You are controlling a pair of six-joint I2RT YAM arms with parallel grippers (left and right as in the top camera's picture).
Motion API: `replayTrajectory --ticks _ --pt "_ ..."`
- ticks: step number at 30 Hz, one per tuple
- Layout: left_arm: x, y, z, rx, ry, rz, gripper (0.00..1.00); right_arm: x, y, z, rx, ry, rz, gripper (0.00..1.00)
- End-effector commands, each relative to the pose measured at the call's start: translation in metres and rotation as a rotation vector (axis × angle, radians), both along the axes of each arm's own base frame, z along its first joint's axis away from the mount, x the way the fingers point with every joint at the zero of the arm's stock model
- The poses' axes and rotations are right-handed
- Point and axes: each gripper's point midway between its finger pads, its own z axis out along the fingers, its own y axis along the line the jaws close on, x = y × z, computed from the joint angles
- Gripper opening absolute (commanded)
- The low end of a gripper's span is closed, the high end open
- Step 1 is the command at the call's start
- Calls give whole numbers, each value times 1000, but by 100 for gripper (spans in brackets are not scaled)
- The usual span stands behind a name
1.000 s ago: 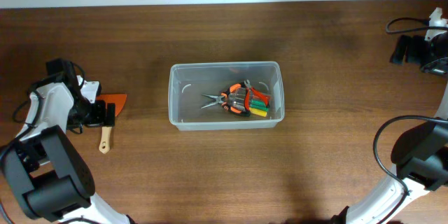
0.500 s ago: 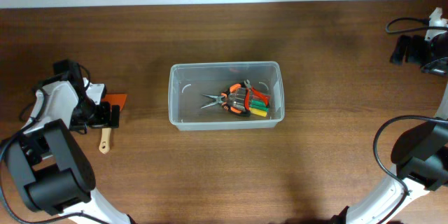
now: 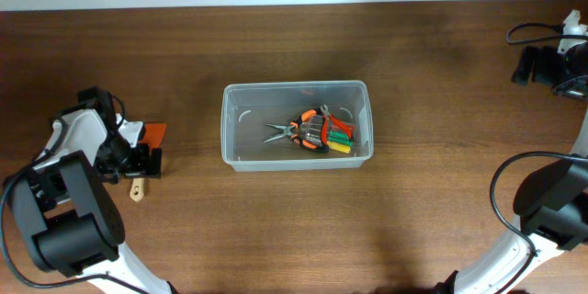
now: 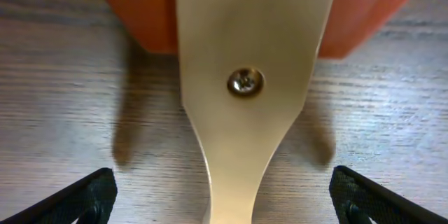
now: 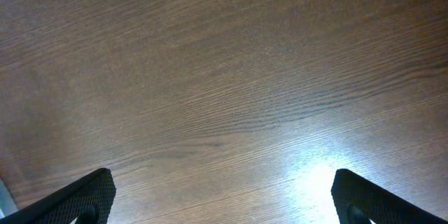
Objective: Pack container
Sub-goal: 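Lower the left gripper and grasp the scraper's wooden handle near the blade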
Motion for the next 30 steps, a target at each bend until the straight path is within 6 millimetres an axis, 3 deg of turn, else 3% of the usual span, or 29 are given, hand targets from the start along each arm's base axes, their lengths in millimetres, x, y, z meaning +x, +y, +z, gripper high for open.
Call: replayTrajectory --ticks 1,30 --pt "-4 -5 -8 -19 13 10 99 1 2 -1 11 -3 -3 99" --pt "9 2 -9 11 -40 17 100 1 2 -1 11 -3 -3 99"
